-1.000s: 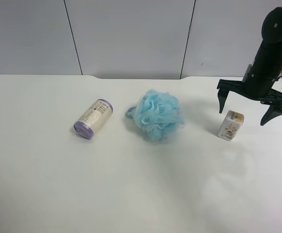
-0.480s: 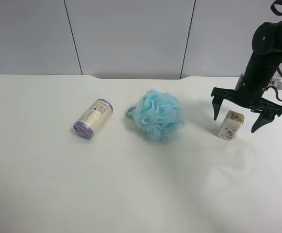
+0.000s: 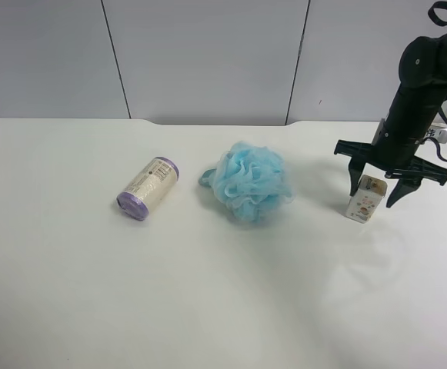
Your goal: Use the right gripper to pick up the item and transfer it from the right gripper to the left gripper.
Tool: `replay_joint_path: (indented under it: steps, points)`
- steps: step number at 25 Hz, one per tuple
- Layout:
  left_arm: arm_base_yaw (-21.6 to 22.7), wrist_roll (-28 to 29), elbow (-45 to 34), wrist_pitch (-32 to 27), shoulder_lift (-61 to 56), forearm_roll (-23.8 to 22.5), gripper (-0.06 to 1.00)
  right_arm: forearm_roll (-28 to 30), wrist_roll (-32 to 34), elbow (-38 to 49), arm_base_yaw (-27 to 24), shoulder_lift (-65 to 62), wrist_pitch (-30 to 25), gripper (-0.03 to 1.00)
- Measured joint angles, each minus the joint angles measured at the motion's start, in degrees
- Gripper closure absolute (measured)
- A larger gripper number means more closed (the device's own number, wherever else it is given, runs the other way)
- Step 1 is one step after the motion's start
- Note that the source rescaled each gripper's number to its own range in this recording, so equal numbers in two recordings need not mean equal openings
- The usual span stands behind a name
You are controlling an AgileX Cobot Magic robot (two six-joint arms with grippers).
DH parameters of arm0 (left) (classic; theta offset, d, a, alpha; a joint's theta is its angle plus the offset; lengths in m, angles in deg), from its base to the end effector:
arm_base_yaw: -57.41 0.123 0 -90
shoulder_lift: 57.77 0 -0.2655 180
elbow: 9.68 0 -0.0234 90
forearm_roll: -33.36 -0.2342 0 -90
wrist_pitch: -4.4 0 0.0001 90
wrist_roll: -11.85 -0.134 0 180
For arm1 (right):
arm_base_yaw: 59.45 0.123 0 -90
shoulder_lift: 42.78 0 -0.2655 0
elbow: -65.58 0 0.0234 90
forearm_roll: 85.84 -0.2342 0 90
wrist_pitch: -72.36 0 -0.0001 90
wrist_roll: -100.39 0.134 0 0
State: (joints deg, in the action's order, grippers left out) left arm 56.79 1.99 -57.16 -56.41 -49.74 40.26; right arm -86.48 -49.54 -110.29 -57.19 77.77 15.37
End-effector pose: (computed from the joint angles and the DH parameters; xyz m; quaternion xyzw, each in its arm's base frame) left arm 0.0363 -0.0145 0.2532 0.0802 0.8442 -0.0175 0.5297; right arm 0.3365 0.0145 0.1037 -0.2433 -0.9698 -0.0004 0.0153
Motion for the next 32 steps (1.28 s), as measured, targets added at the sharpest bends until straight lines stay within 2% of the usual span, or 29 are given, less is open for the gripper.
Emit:
replay_joint_path:
  steps: [1, 8, 18, 27, 32]
  points:
    - [0.0, 0.0, 0.0, 0.0, 0.0, 0.0, -0.06, 0.0, 0.0, 0.0, 0.0, 0.0, 0.0, 0.97]
    - [0.0, 0.0, 0.0, 0.0, 0.0, 0.0, -0.06, 0.0, -0.07, 0.0, 0.0, 0.0, 0.0, 0.96]
    - [0.0, 0.0, 0.0, 0.0, 0.0, 0.0, -0.06, 0.0, -4.88, 0.0, 0.0, -5.84, 0.0, 0.96]
    - [0.0, 0.0, 0.0, 0.0, 0.0, 0.0, -0.06, -0.31, -13.24, -0.13, 0.0, -15.49, -1.89, 0.96]
    - [0.0, 0.0, 0.0, 0.0, 0.0, 0.0, -0.06, -4.53, -19.34, -0.18, 0.0, -19.76, -3.67, 0.96]
